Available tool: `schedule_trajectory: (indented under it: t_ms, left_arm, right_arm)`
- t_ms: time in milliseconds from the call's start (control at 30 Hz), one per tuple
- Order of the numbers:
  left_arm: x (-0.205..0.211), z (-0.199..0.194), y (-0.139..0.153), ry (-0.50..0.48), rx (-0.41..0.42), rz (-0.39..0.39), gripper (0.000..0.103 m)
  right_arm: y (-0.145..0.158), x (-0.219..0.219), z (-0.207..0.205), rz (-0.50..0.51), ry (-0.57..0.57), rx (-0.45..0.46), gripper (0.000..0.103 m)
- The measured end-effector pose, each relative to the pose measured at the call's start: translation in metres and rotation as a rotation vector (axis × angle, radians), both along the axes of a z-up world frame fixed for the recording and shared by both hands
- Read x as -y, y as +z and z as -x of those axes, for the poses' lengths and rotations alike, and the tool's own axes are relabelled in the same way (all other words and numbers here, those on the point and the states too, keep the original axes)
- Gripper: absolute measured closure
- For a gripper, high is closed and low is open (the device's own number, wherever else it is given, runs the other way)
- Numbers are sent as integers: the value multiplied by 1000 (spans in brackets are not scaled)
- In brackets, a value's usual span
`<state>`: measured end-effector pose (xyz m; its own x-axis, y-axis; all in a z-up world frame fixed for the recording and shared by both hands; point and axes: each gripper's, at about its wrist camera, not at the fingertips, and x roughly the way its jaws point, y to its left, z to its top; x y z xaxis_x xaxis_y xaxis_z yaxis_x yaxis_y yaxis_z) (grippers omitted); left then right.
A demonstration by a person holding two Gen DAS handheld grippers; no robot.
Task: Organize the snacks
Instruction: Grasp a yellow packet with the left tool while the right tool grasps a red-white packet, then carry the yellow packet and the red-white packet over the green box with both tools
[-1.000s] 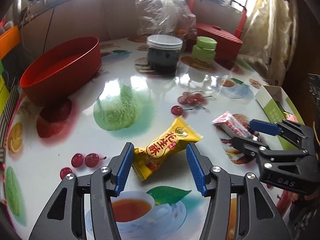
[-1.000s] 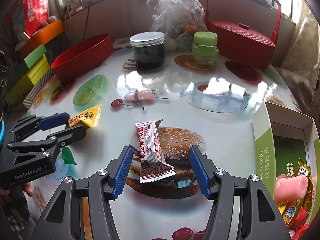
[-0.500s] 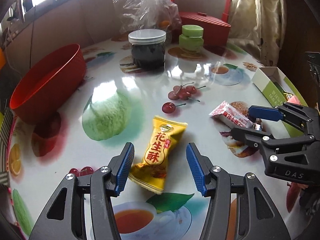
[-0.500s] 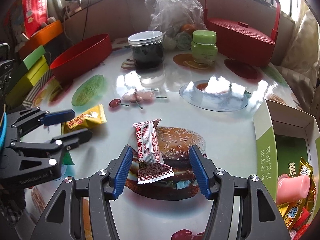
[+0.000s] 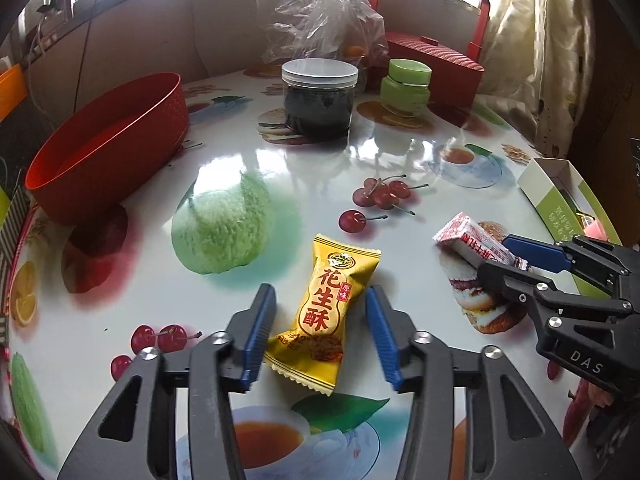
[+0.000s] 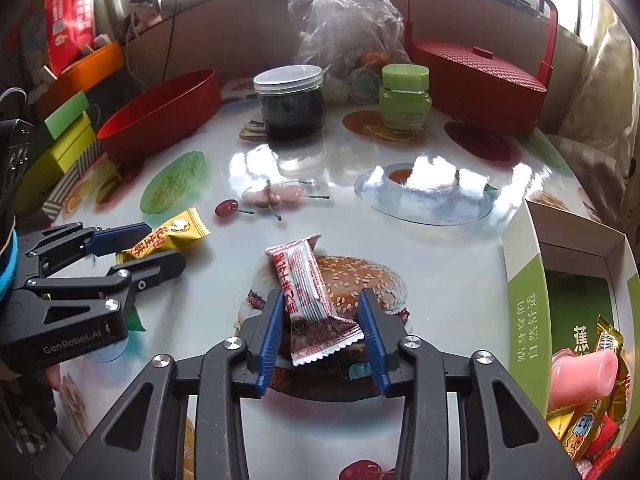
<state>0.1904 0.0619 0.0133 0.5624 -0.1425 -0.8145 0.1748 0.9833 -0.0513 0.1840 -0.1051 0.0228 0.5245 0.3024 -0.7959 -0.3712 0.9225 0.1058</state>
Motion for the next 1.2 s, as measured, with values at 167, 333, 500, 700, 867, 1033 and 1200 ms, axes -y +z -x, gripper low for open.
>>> schedule_trajectory:
  t_ms: [167, 333, 500, 700, 867, 1033, 1200]
  left_arm:
    - [2, 1, 0, -6, 3, -4, 74]
    - [3, 4, 0, -4, 10, -4, 77]
    - [3, 7, 2, -1, 16, 2, 77]
    - [4, 14, 6, 5, 27, 16, 77]
    - [6, 22, 11, 4, 38, 26, 77]
    - [8, 30, 17, 2, 50, 31, 77]
    - [12, 38, 25, -3, 63, 33, 77]
  right_arm:
    - [1, 0, 1, -6, 3, 2, 72]
    - [1, 0, 3, -6, 5, 5, 74]
    - [1, 0, 3, -6, 2, 4, 75]
    - [2, 5, 8, -18, -12, 0, 75]
    - [6, 7, 12, -33, -21, 5, 75]
    - [12, 10, 20, -45, -24, 18, 75]
    - [20, 14, 29, -60, -32, 30, 75]
